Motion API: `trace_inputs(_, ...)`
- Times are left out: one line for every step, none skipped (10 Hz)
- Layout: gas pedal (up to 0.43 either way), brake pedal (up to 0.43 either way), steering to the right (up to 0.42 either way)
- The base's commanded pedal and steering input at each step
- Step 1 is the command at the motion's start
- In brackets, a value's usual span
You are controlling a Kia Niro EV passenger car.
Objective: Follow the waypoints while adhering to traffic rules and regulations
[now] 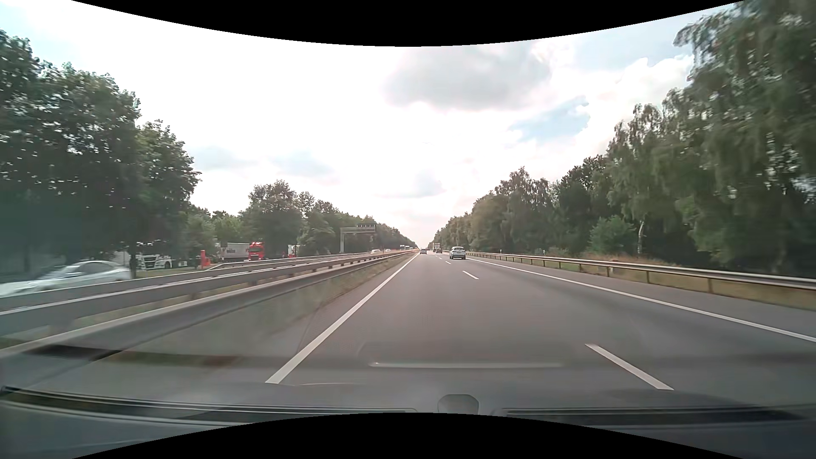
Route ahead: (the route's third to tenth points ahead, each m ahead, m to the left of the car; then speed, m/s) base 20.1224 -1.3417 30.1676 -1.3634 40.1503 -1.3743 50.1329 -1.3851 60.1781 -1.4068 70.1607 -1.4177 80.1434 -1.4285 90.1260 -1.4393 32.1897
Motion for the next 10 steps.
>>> trace_inputs(0.28,0.0,-0.002)
trace_inputs(0.28,0.0,-0.002)
trace_inputs(0.28,0.0,-0.002)
trace_inputs(0.28,0.0,-0.001)
trace_inputs(0.28,0.0,0.0)
trace_inputs(0.28,0.0,0.001)
trace_inputs(0.28,0.0,0.001)
trace_inputs(0.28,0.0,0.003)
trace_inputs(0.28,0.0,0.004)
trace_inputs(0.28,0.0,0.005)
